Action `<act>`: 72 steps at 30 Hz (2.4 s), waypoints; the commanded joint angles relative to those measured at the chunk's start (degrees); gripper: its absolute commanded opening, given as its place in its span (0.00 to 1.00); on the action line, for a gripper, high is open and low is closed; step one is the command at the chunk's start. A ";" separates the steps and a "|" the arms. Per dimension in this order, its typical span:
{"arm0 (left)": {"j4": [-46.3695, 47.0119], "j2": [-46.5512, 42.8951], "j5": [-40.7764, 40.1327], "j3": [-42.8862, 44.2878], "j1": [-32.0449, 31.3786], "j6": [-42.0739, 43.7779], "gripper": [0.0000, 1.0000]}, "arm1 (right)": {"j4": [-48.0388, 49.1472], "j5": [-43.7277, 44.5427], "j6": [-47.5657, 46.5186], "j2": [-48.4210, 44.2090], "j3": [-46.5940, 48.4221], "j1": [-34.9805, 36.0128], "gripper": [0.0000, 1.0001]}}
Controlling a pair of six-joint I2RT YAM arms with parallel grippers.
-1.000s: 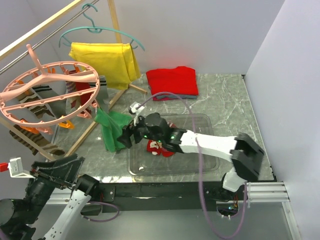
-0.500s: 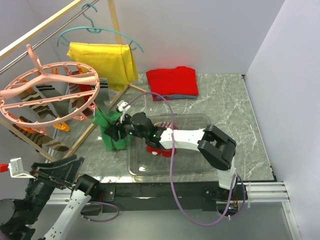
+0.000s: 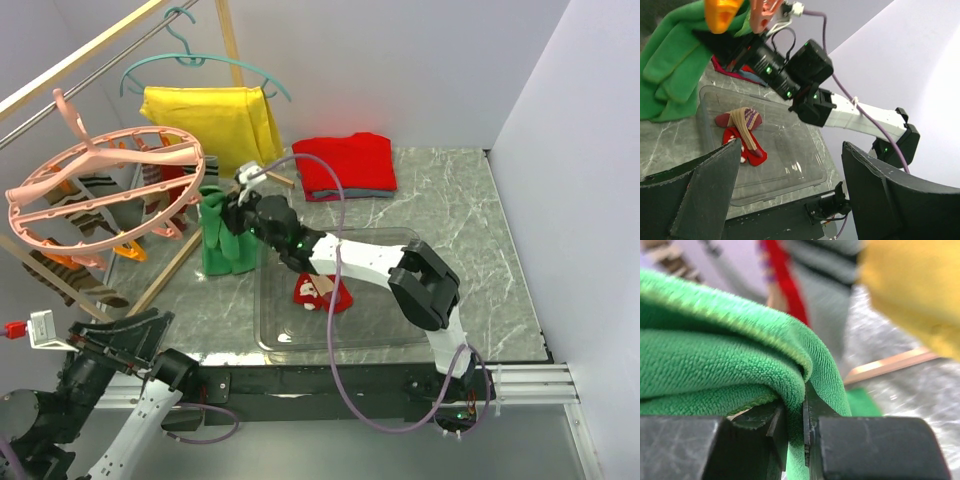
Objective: Remove the socks clipped to the hanger
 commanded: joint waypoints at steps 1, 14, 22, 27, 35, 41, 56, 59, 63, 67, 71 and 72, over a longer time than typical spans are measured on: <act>1.55 -6.62 0.77 -0.81 0.08 -0.89 0.86 | -0.07 4.52 0.49 0.62 4.75 -2.69 0.17; 11.39 -7.06 11.75 -1.08 0.17 -0.71 0.86 | -8.33 1.36 0.32 9.84 18.28 -9.72 0.23; 10.95 -6.97 10.53 1.29 0.08 -0.62 0.86 | -13.61 -0.65 -1.00 14.51 26.55 -12.00 0.31; 14.73 -8.11 9.47 2.53 0.08 -0.89 0.86 | -15.19 -2.77 -0.56 14.16 27.09 -12.27 0.49; 12.72 -6.71 6.14 4.72 0.16 1.13 0.85 | -21.77 -3.03 0.67 8.28 22.35 -12.27 0.86; 9.73 -6.27 2.09 5.69 0.17 1.93 0.85 | -23.10 -5.05 0.76 -2.17 9.89 -12.18 1.00; -2.31 -4.95 -11.71 7.97 0.25 0.25 0.79 | -4.49 -15.33 -2.05 -24.59 -22.56 -1.40 1.00; -3.63 -5.13 -12.50 8.15 0.17 0.08 0.79 | 2.00 -17.18 -4.33 -25.30 -25.47 4.23 1.00; -3.98 -5.39 -12.24 8.24 0.17 -0.18 0.79 | 8.88 -15.09 -3.73 -20.93 -24.60 8.37 1.00; -3.98 -5.48 -12.06 8.94 0.17 -0.53 0.78 | 12.92 -15.87 -1.17 -15.12 -16.89 11.71 1.00; -4.86 -5.57 -12.50 9.56 0.25 -0.80 0.79 | 9.60 -13.77 -2.84 -9.06 -7.39 15.93 1.00; -5.30 -5.57 -12.59 9.56 0.17 -0.97 0.79 | 8.29 -11.41 -2.67 -6.08 -5.02 16.46 1.00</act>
